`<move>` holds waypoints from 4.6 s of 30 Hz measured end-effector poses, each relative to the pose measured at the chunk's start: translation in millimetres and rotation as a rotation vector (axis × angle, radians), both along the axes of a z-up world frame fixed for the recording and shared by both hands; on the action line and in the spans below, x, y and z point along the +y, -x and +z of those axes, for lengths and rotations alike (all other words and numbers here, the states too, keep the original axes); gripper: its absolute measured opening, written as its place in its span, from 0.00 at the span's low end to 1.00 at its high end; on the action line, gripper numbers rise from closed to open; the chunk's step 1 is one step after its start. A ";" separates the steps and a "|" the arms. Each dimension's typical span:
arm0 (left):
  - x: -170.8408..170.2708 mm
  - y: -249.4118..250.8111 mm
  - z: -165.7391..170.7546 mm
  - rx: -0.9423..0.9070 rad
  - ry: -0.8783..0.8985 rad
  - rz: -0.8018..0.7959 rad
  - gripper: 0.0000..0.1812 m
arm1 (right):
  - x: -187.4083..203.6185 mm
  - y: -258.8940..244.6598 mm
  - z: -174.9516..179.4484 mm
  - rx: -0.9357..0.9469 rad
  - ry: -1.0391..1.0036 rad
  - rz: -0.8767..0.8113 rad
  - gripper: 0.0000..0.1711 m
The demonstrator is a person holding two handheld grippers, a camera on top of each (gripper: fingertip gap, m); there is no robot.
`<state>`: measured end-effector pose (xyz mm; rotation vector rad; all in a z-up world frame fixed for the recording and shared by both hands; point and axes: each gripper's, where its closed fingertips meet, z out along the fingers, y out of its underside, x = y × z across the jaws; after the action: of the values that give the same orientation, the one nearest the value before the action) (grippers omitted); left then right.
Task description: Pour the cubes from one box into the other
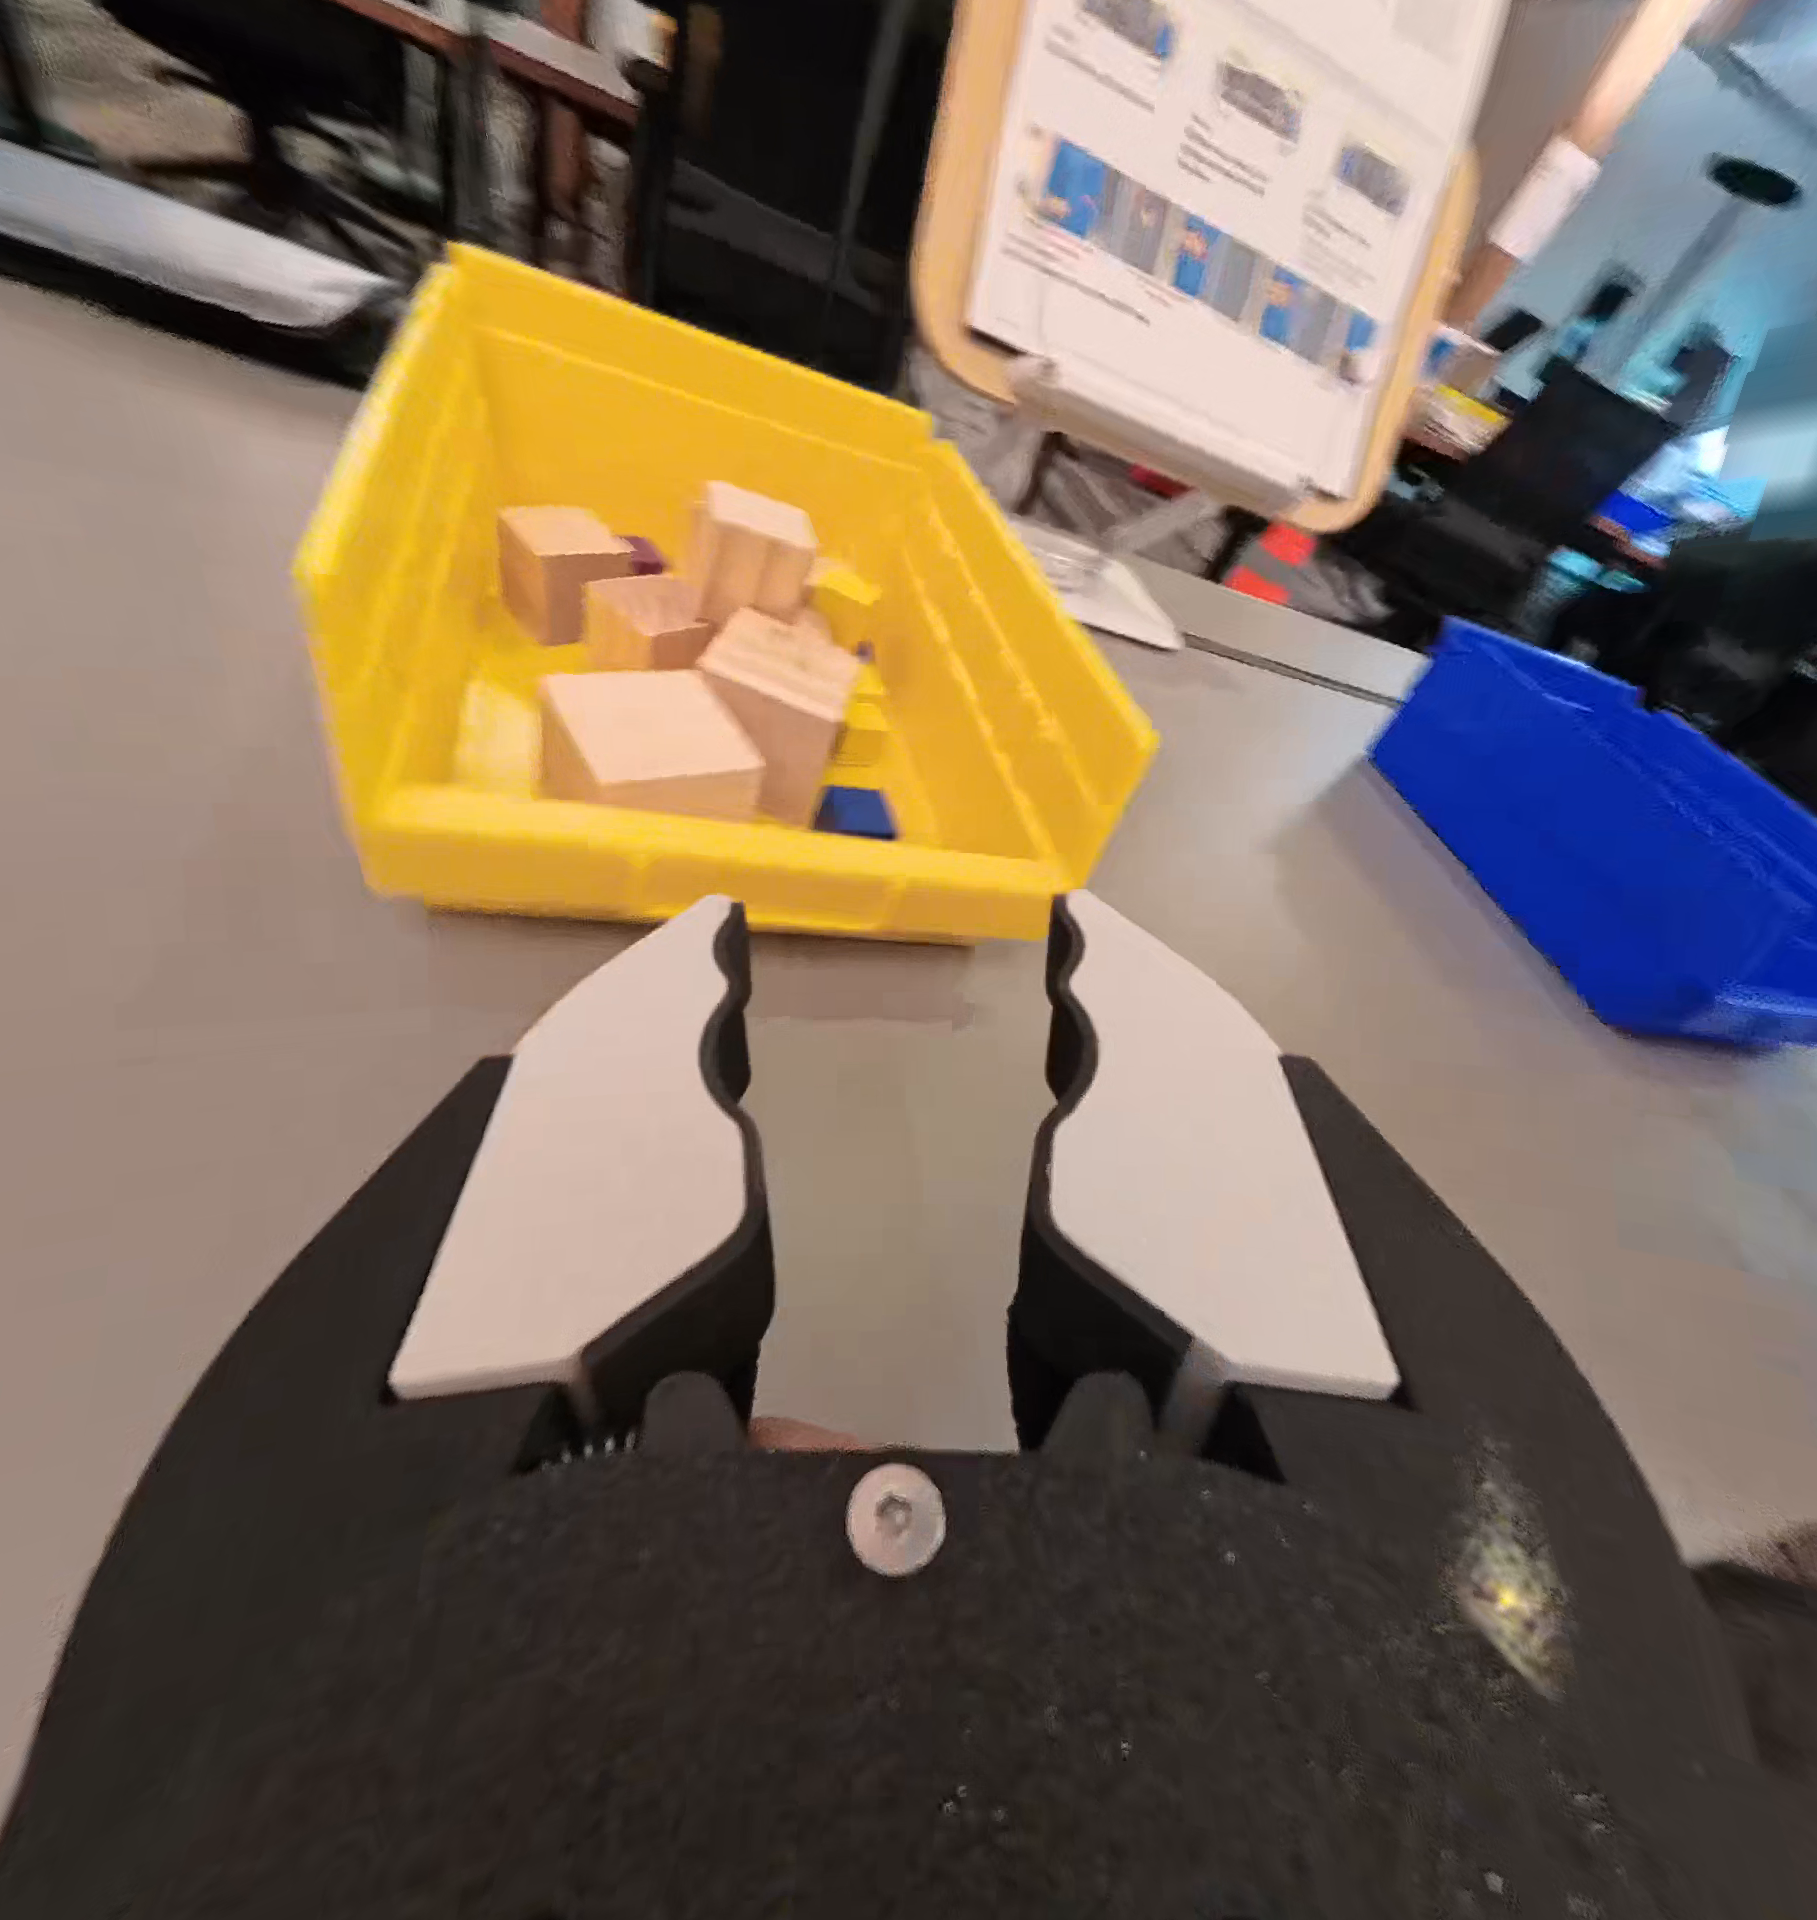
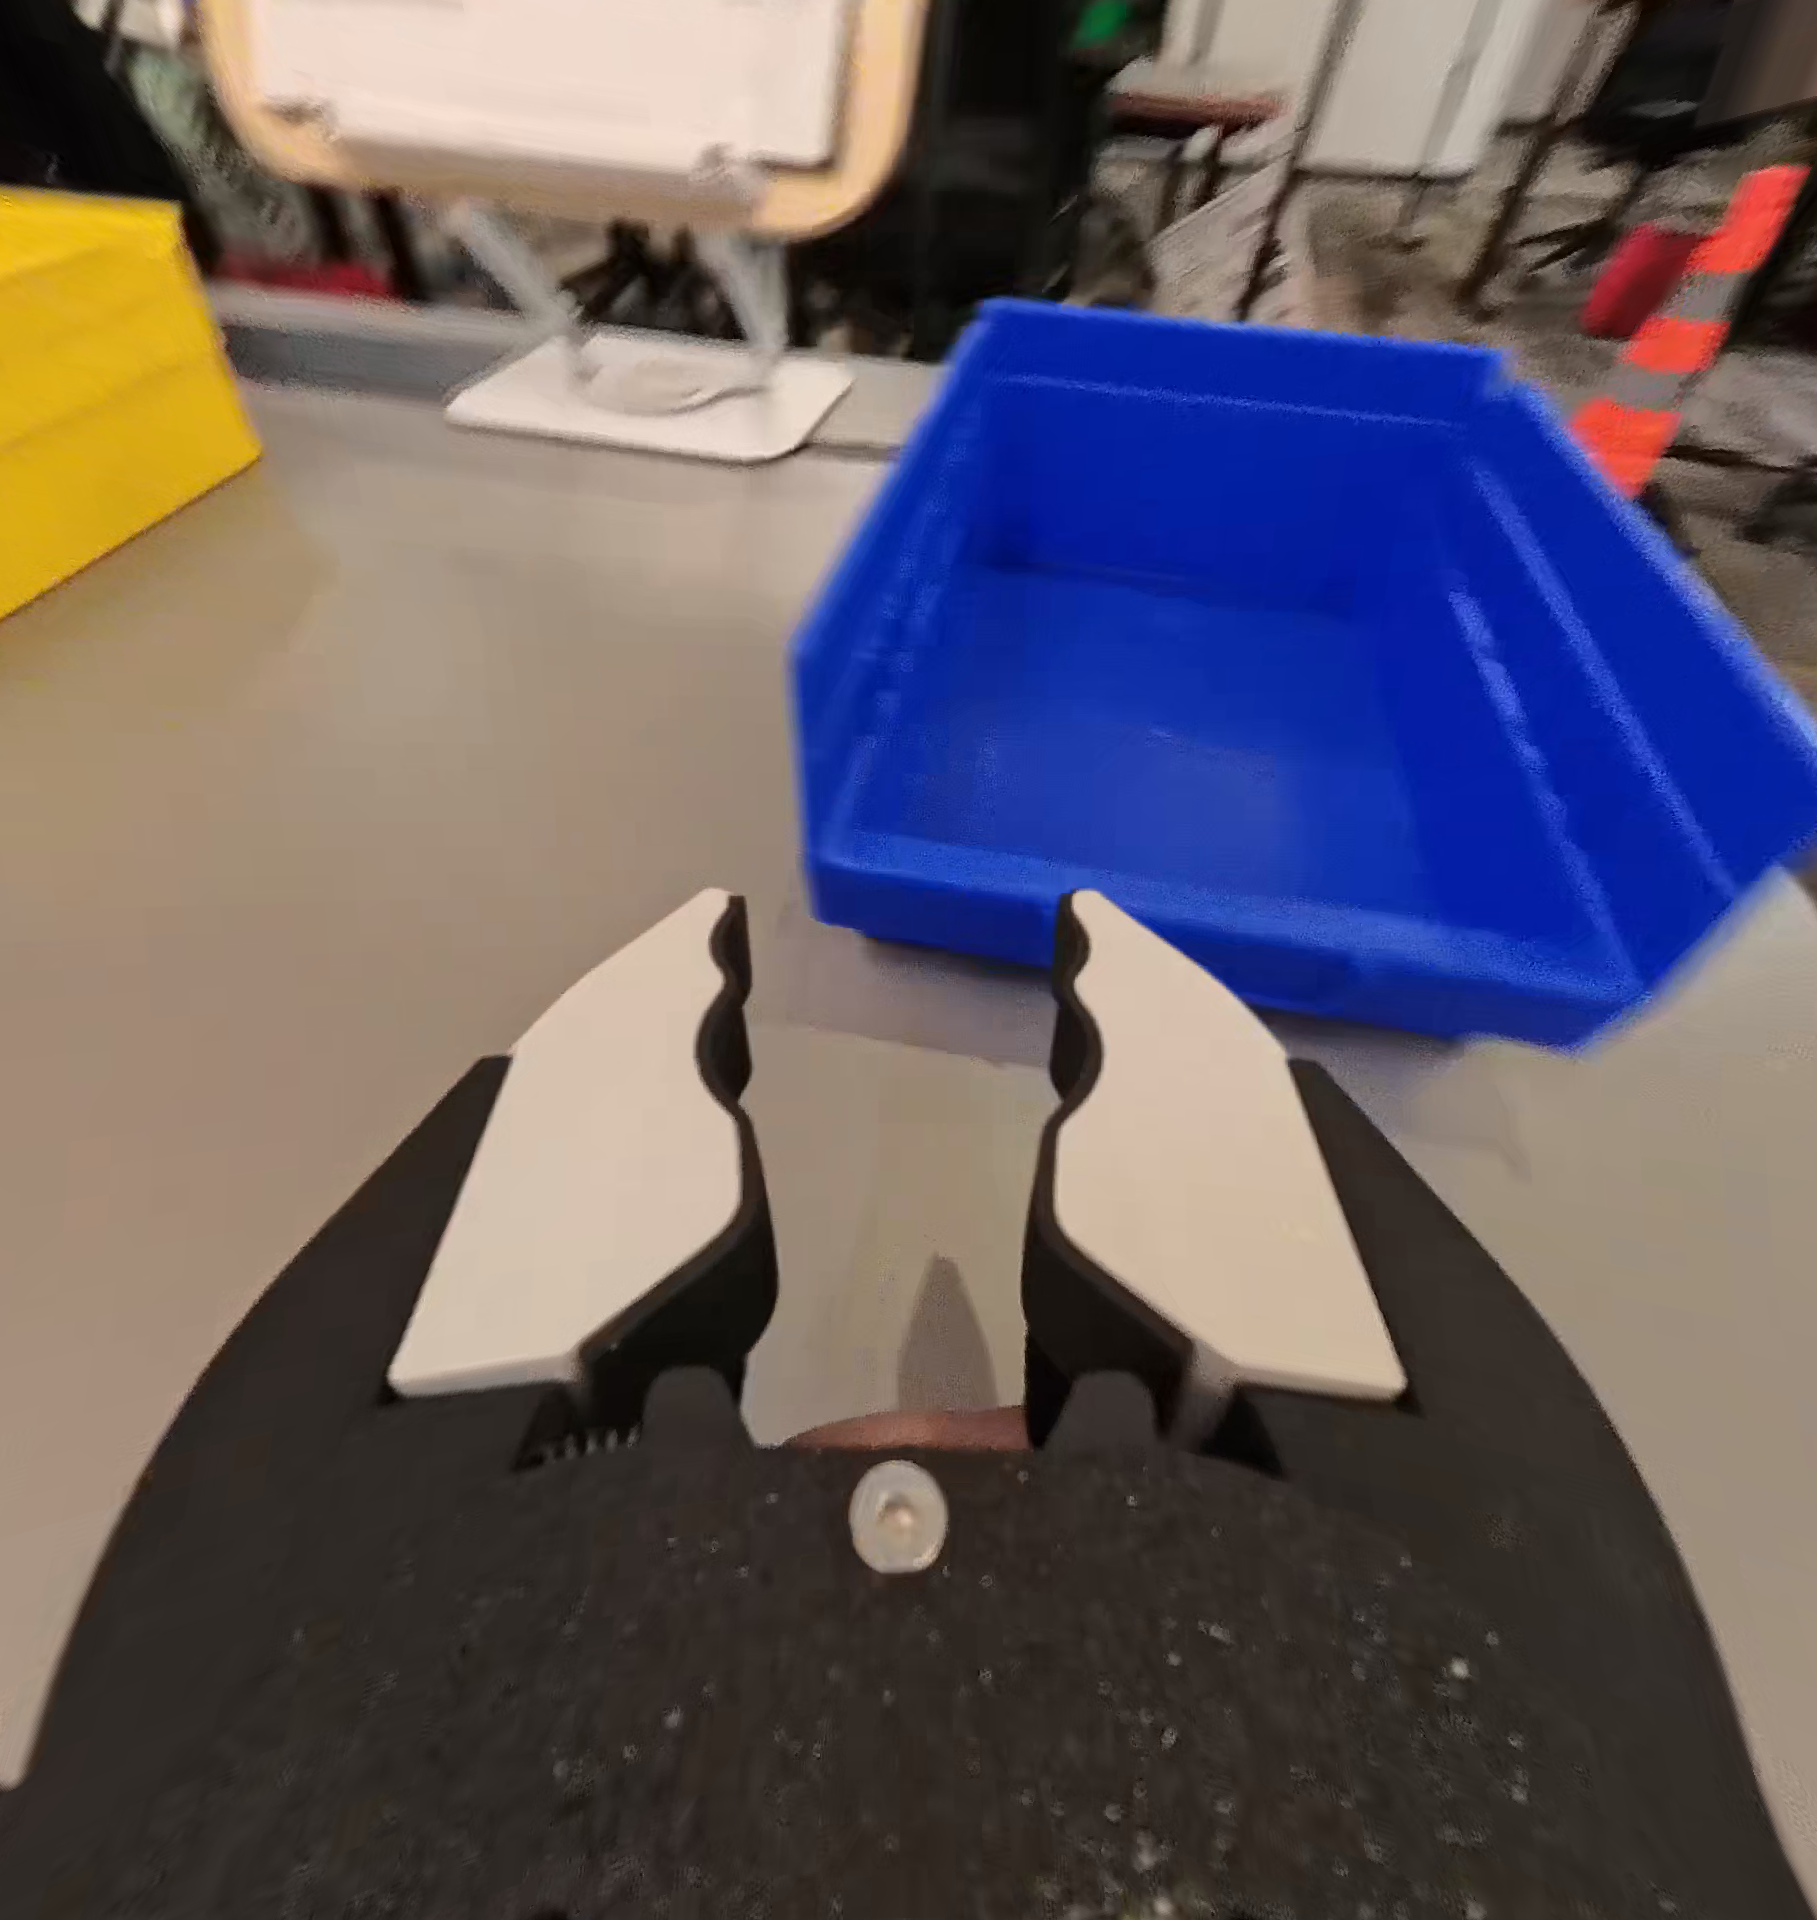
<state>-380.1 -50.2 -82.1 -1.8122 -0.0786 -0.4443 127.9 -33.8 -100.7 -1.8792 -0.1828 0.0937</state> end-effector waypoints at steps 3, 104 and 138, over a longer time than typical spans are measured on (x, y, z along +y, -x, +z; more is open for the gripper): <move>-1.4 8.3 2.4 -0.022 -0.008 0.018 0.33 | -5.9 -27.0 12.6 0.097 -0.076 -0.043 0.33; 190.7 -25.5 -5.1 0.677 0.806 -0.561 0.03 | 252.9 273.0 41.5 -0.827 0.949 0.939 0.02; 352.5 -560.2 95.9 1.001 0.318 -0.873 0.02 | 268.0 -260.5 165.7 -0.568 0.645 0.024 0.02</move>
<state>180.1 302.2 13.7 -2.1246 1.4312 -0.0600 388.4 234.2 65.0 -2.5094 -0.6214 -0.4175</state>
